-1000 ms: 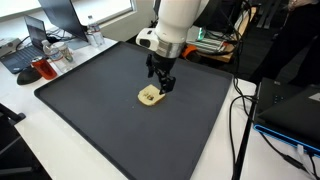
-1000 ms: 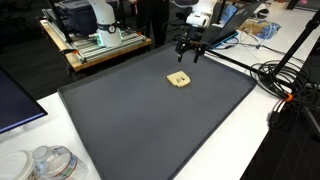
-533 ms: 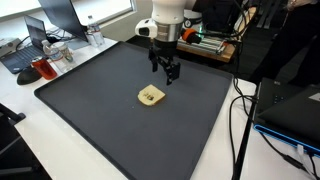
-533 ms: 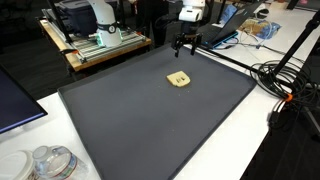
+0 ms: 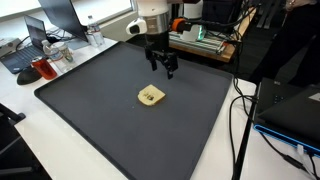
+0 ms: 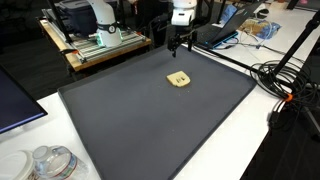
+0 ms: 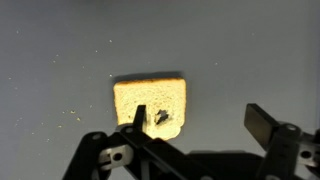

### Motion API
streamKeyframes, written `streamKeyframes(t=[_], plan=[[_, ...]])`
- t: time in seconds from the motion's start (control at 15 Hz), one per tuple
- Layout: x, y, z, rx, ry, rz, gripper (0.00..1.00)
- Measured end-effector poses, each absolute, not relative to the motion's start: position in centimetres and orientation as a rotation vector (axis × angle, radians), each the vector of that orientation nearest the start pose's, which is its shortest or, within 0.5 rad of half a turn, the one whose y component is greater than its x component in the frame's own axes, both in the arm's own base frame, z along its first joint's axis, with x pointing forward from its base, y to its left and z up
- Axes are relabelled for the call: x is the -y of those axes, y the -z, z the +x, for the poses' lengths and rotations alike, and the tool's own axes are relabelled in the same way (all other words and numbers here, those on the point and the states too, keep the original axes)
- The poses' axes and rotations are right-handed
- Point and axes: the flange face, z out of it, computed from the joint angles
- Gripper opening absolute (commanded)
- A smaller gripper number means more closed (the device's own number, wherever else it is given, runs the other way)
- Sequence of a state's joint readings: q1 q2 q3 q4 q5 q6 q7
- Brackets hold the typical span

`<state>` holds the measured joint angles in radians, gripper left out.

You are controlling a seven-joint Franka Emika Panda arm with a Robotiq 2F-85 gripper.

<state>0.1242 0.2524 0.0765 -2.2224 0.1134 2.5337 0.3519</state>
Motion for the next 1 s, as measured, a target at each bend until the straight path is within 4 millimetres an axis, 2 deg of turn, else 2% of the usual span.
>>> streamKeyframes(t=[0.67,1.0], plan=[[-2.7,-25.6,54.5,-0.306,-0.062,-2.838,1.00],[0.1,-24.7,54.6,-0.243,-0.117,-2.804,1.00]])
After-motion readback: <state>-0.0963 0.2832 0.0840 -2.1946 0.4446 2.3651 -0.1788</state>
